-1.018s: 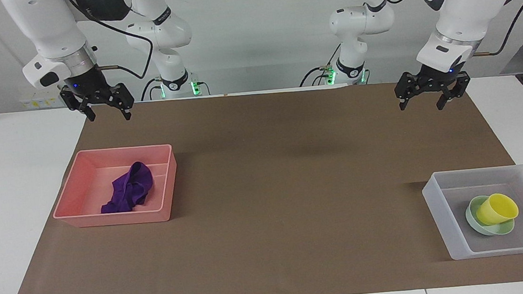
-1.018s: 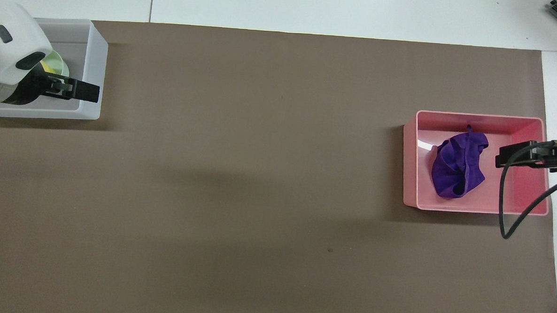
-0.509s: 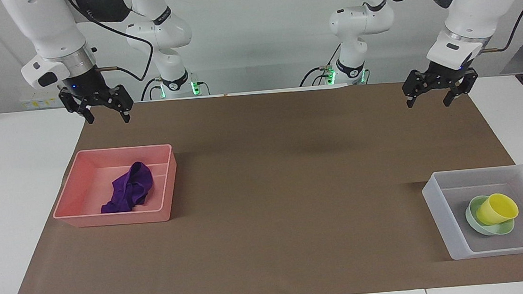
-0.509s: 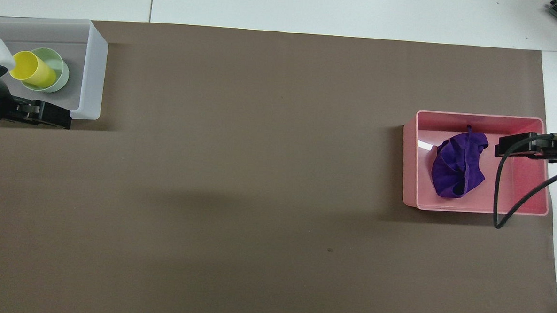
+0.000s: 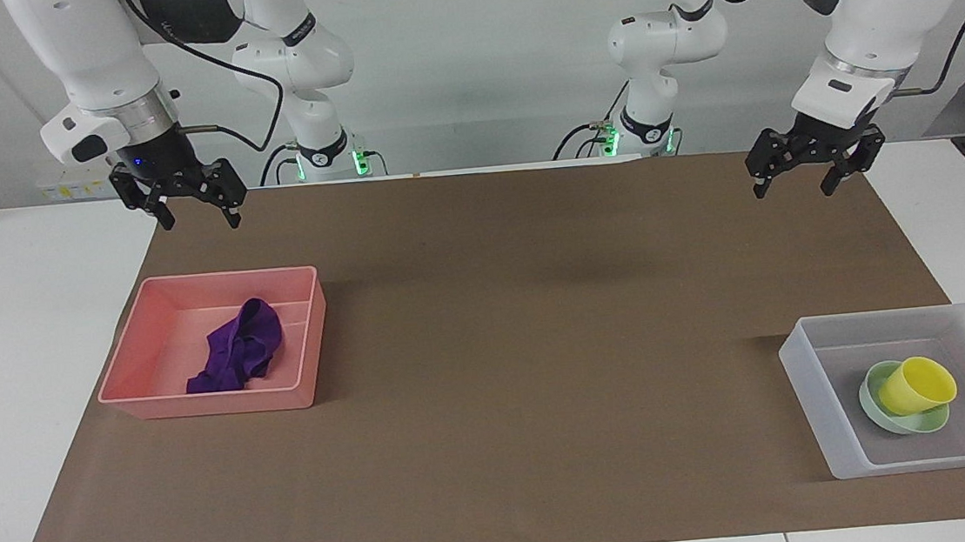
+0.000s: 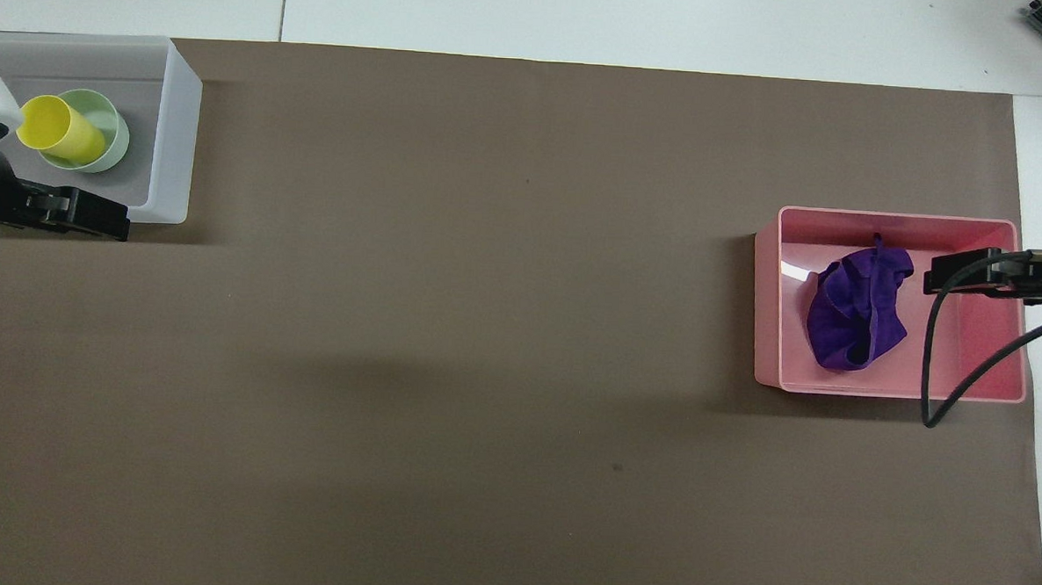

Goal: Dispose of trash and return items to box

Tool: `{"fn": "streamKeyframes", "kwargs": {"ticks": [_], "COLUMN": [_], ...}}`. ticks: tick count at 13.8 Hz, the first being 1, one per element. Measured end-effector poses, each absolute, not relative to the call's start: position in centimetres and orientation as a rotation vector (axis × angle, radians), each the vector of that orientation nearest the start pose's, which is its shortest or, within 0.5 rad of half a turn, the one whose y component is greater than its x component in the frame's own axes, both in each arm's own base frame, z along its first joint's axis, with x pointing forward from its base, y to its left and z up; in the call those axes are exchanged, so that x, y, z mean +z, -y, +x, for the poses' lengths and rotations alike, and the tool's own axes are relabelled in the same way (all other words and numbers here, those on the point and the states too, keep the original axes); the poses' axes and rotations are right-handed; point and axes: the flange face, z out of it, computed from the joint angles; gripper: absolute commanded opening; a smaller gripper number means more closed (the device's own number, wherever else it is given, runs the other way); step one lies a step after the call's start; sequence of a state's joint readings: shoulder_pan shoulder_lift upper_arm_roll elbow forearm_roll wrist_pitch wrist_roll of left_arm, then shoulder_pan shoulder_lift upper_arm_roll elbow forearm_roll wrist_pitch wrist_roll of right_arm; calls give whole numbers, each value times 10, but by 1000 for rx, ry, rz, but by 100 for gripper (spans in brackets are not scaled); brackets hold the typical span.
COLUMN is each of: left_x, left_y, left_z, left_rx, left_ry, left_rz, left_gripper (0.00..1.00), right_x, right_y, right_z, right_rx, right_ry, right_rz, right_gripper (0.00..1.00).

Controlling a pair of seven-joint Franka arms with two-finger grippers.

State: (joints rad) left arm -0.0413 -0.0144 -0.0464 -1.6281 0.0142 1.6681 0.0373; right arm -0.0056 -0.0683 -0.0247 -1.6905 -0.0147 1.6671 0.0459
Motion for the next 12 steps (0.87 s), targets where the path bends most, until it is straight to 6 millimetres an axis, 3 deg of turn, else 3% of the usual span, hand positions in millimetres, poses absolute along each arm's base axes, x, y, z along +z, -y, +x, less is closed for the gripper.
{"fn": "streamKeyframes", "kwargs": {"ticks": [12], "left_x": [614], "left_y": [44], "left_z": [557], "left_rx": [-84], "left_ry": [-165], "left_rz": [-3123], "left_gripper": [100], "right_x": [617], "right_y": [19], "right_z": [535], "right_rx": [-43], "right_ry": [-118], "right_rz": [-3156], "right_gripper": [100]}}
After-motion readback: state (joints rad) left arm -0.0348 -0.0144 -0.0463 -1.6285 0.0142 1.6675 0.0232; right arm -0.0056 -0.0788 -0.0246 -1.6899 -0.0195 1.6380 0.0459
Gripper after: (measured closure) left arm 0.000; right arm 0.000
